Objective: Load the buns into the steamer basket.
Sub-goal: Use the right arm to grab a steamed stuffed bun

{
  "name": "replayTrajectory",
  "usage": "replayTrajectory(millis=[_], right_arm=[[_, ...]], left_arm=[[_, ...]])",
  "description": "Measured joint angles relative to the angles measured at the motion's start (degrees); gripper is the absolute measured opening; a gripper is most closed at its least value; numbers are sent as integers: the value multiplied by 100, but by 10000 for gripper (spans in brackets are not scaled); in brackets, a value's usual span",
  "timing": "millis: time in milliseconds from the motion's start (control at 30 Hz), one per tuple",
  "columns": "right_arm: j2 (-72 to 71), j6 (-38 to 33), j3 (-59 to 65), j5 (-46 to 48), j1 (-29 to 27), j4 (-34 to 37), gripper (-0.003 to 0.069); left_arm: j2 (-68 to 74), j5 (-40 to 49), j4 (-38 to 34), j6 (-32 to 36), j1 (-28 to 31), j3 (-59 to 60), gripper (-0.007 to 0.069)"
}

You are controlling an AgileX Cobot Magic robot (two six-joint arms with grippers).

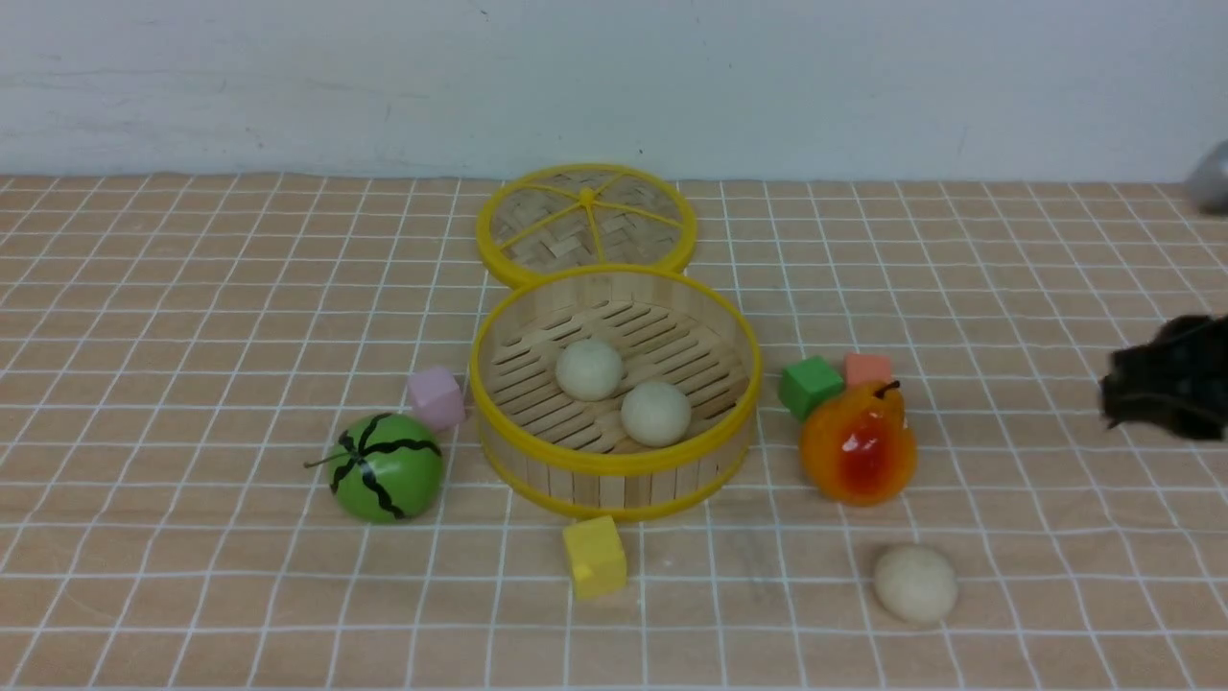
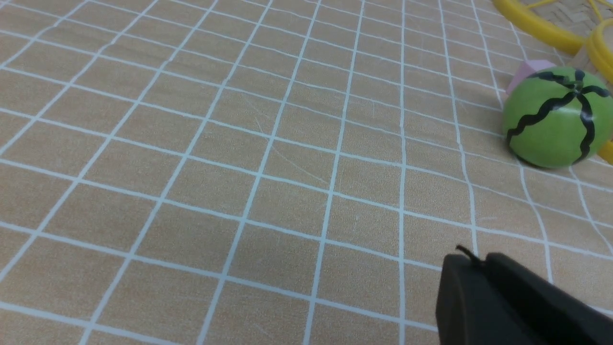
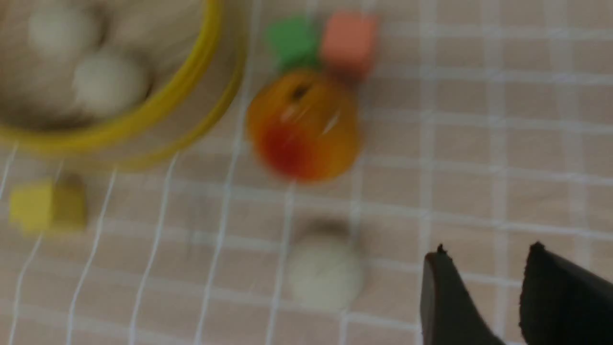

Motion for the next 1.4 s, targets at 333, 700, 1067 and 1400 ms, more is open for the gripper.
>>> replayTrajectory(millis=[333, 700, 1067, 1400], right_arm=[[1756, 1088, -615, 327, 1290, -1204, 241], [2304, 1605, -651, 10, 1463, -1507, 241], [2634, 1642, -651, 128, 1463, -1497, 183], [2635, 1704, -898, 470, 1497, -1332, 0]], left_arm=[[0, 0, 0, 0, 0, 0, 36], [0, 0, 0, 0, 0, 0, 42], [0, 0, 0, 0, 0, 0, 57], [0, 0, 0, 0, 0, 0, 62]])
